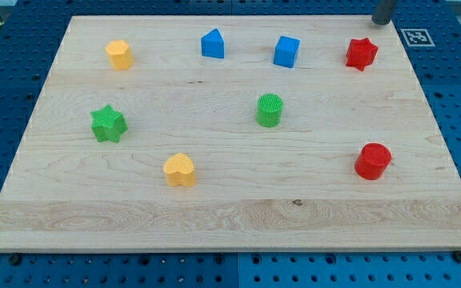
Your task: Push blue triangle slightly right
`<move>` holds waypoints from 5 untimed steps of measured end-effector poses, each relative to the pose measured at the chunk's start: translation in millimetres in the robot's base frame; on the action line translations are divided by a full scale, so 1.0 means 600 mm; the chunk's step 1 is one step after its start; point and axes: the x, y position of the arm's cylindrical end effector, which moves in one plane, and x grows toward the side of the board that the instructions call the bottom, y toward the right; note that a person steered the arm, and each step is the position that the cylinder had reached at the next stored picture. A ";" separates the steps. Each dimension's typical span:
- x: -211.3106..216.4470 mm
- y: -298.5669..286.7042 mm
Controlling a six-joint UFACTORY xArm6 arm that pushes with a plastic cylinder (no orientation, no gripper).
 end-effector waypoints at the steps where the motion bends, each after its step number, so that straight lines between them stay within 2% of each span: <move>1: 0.005 0.000; 5: 0.007 -0.005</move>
